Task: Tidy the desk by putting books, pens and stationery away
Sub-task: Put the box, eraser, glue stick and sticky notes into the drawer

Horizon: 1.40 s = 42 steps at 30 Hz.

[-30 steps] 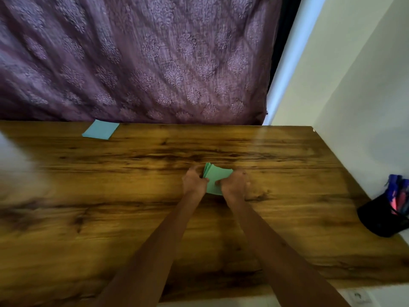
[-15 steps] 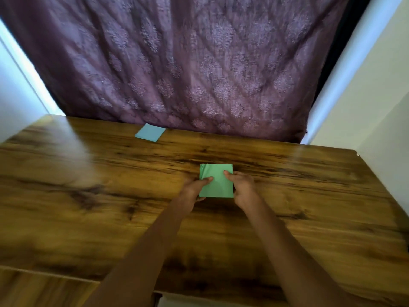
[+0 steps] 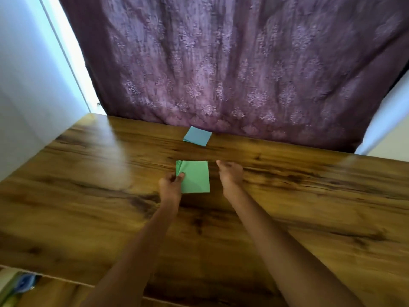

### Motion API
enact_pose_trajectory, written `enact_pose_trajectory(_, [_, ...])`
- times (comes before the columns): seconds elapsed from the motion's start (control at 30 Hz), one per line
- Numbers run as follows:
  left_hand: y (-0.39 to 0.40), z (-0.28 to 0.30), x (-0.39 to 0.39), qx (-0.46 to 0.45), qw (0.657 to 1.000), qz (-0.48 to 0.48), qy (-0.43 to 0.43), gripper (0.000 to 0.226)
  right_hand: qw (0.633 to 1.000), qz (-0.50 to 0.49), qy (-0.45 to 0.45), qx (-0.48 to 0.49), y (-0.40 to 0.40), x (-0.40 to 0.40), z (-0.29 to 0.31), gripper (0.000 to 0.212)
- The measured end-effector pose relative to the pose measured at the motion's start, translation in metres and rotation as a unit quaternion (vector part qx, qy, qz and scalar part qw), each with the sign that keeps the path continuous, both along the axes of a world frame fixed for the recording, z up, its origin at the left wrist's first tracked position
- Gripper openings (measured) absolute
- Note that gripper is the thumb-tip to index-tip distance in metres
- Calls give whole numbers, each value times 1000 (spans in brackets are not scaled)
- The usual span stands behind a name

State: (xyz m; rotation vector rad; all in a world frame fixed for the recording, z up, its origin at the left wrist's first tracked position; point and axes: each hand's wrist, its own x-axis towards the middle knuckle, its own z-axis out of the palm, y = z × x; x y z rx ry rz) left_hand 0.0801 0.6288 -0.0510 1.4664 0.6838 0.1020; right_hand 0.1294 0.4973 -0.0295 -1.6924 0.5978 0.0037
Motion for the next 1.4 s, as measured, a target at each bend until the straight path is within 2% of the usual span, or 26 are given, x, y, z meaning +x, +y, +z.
enact_pose_trajectory(0.17, [42, -11, 27, 48, 999, 3, -21, 30, 994, -16, -9, -111, 52, 55, -10, 36])
enact_pose_trajectory(0.3, [62, -18, 48, 64, 998, -2, -23, 27, 974, -45, -2, -223, 78, 98, -20, 47])
enact_pose_trajectory(0.47, [65, -30, 60, 115, 993, 6, -34, 25, 923, -30, 90, -374, 108, 139, -25, 68])
enact_pose_trajectory(0.6, [67, -31, 71, 84, 996, 22, -24, 24, 898, -48, 152, -410, 120, 159, -31, 59])
enact_pose_trajectory(0.7, [69, -29, 75, 82, 997, 14, -6, 27, 906, -74, 167, -382, 117, 166, -32, 57])
enact_pose_trajectory(0.87, [67, -24, 75, 98, 995, 11, 3, 32, 926, -39, 119, -355, 110, 162, -36, 35])
enact_pose_trajectory(1.0, [68, -21, 75, 105, 994, 10, 15, 32, 941, -44, 85, -326, 106, 153, -34, 33])
enact_pose_trajectory(1.07, [68, -21, 74, 106, 994, 15, 13, 32, 969, -60, 57, -233, 100, 150, -33, 34])
enact_pose_trajectory(1.13, [67, -21, 73, 114, 993, 13, 7, 32, 993, -82, 16, -79, 89, 145, -31, 28])
enact_pose_trajectory(1.23, [66, -18, 70, 119, 993, 8, -3, 31, 990, -88, -8, 110, 73, 125, -23, 23])
enact_pose_trajectory(1.3, [66, -17, 67, 113, 994, 5, -6, 31, 986, -75, -9, 151, 64, 106, -18, 26])
enact_pose_trajectory(1.4, [65, -16, 58, 92, 996, -2, -10, 32, 986, -34, -14, 161, 54, 73, -12, 32])
